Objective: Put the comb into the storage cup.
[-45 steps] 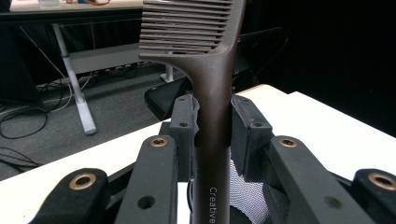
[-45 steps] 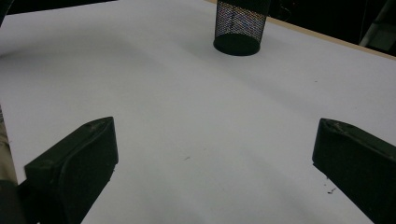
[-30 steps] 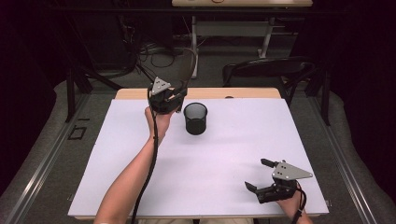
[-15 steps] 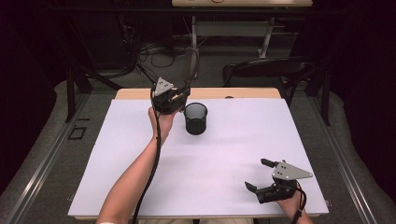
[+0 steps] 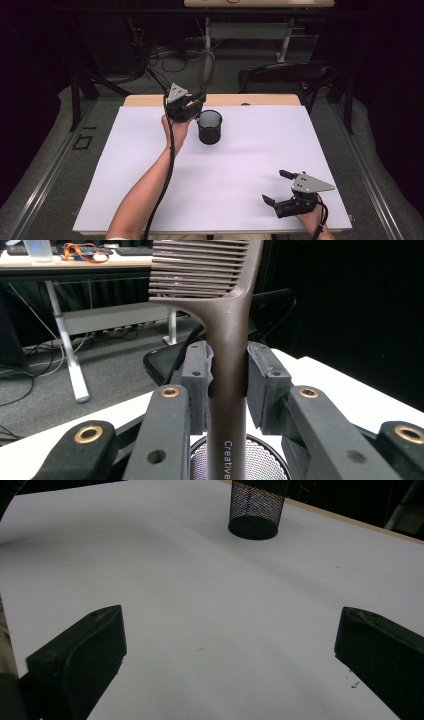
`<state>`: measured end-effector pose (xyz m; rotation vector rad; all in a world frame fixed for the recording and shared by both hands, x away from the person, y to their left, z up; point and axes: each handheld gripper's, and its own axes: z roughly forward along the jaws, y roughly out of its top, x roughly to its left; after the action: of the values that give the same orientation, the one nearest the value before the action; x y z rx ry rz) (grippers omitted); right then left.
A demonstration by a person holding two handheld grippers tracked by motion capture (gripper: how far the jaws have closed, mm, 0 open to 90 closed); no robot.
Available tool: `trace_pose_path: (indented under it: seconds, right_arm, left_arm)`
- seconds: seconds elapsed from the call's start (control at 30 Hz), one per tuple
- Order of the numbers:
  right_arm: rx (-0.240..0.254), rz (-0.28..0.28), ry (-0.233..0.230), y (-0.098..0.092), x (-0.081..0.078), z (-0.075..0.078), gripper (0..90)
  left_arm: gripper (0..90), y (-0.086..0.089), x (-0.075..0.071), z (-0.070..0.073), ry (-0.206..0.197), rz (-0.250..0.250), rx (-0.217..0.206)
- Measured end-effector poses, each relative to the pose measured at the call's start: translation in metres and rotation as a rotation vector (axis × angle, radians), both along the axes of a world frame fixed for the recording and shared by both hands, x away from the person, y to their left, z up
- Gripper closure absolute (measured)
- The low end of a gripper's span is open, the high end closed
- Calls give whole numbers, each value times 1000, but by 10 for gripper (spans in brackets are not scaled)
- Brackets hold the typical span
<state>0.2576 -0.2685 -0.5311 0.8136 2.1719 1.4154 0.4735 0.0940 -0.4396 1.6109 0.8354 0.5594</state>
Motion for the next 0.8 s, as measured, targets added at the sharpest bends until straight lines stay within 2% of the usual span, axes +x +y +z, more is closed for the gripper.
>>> trace_pose_path:
  seconds: [0.8]
  right_arm:
    - [1,0,-1,0,0,0,0]
  left_arm:
    - [725,-11,2,-4,-10,-18,-10]
